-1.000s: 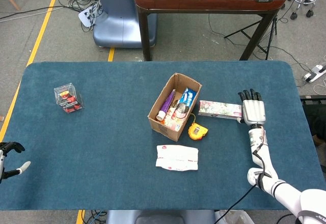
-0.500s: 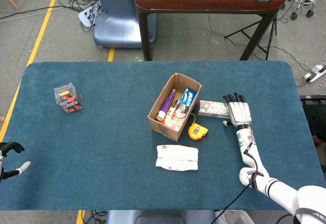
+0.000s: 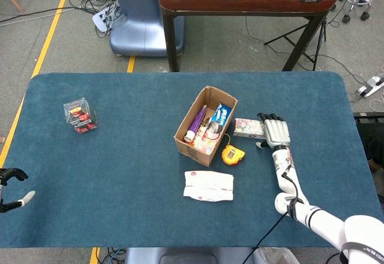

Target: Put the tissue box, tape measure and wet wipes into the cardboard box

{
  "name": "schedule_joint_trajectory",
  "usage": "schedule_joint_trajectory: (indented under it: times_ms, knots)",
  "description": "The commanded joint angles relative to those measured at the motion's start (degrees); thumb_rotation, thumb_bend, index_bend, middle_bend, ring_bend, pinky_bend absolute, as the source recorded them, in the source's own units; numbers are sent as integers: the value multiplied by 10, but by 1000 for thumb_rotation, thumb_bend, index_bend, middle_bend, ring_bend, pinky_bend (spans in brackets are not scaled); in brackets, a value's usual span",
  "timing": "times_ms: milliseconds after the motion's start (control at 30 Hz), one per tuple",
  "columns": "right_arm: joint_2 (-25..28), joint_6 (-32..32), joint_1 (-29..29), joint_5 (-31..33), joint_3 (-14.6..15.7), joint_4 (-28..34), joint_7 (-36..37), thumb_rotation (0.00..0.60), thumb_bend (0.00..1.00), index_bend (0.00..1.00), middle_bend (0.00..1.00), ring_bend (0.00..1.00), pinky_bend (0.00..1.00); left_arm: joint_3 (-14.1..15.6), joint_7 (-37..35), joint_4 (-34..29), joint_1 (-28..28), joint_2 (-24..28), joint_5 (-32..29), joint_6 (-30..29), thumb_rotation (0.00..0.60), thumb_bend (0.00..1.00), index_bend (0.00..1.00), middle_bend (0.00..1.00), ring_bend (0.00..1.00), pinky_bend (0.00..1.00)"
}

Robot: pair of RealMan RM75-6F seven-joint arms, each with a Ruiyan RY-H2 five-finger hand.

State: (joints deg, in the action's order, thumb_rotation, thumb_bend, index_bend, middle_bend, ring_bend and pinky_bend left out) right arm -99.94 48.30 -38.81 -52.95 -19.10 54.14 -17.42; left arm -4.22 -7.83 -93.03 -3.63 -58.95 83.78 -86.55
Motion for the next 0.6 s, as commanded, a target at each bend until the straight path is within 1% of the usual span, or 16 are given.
schedule_joint_trajectory:
  times_ms: [33,167,300,400,467,600]
  knots:
    - [-4,-2,-3,5,0,-6,0,600,175,213,252,166,271,0,0,0,0,0,0,0,600,135,488,523,393,488]
    - [-10,-8,-8,10,0,-19,2,600,250,218,266,181,285,-1,-2,0,1,0,-1,-1,600,135,488,523,393,487]
    - [-18,-11,-12,10,0,-32,8,600,337,238,309,226,315,-1,-4,1,0,1,-3,2,600,135,488,523,393,488]
    - [-21,-14,-15,9,1,-39,10,600,372,244,349,267,349,-1,-6,2,-1,1,-5,4,600,135,488,523,393,487]
    - [-21,-12,-15,8,1,-40,13,600,391,257,391,313,373,-2,-7,3,-1,1,-6,5,600,135,488,523,393,487]
    - [-7,-4,-7,-8,7,-21,28,600,408,272,432,361,386,-2,-9,5,-1,1,-8,7,600,135,488,523,393,487]
